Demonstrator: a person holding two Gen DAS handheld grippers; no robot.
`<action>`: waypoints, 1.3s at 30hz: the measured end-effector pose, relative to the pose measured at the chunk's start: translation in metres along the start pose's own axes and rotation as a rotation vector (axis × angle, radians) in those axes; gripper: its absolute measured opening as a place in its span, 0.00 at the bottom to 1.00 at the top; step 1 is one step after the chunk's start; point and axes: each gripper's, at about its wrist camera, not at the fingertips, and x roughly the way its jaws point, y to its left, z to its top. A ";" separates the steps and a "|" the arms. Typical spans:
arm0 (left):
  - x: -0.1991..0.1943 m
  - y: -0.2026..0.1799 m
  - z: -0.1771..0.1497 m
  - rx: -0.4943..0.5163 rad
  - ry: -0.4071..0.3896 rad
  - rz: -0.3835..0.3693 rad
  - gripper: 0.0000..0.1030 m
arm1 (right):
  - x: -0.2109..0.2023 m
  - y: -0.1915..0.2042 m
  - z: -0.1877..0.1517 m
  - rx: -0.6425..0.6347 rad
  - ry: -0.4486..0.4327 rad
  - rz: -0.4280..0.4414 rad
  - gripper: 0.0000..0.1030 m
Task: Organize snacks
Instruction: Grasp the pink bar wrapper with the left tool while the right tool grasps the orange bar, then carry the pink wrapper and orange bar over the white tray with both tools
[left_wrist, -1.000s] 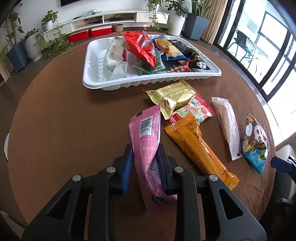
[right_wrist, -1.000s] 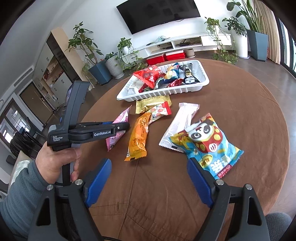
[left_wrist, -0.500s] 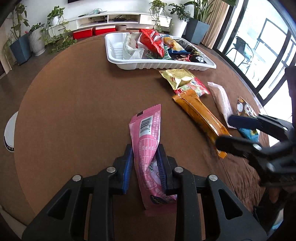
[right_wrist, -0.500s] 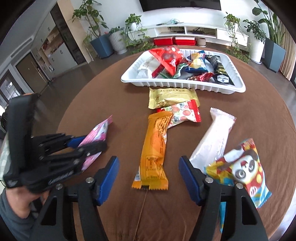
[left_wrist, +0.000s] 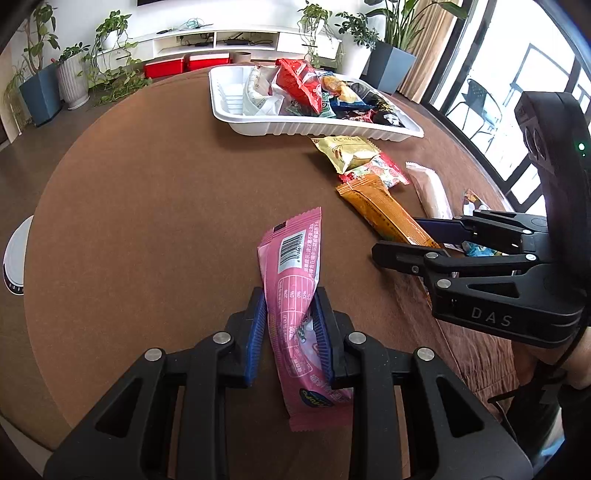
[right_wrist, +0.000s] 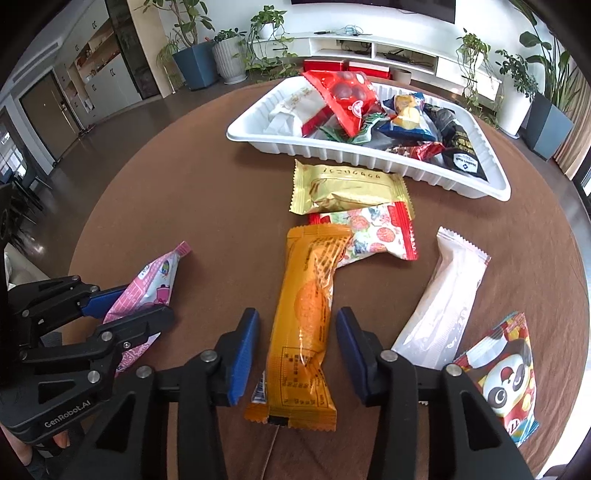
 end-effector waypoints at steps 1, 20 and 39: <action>0.000 0.000 0.000 0.000 0.000 0.000 0.23 | 0.000 0.000 0.001 0.000 0.000 -0.004 0.43; -0.002 -0.003 0.001 0.003 -0.007 -0.002 0.23 | -0.012 -0.007 -0.014 0.052 -0.019 0.041 0.22; -0.027 -0.014 0.014 -0.009 -0.070 -0.068 0.23 | -0.071 -0.050 -0.033 0.235 -0.129 0.188 0.22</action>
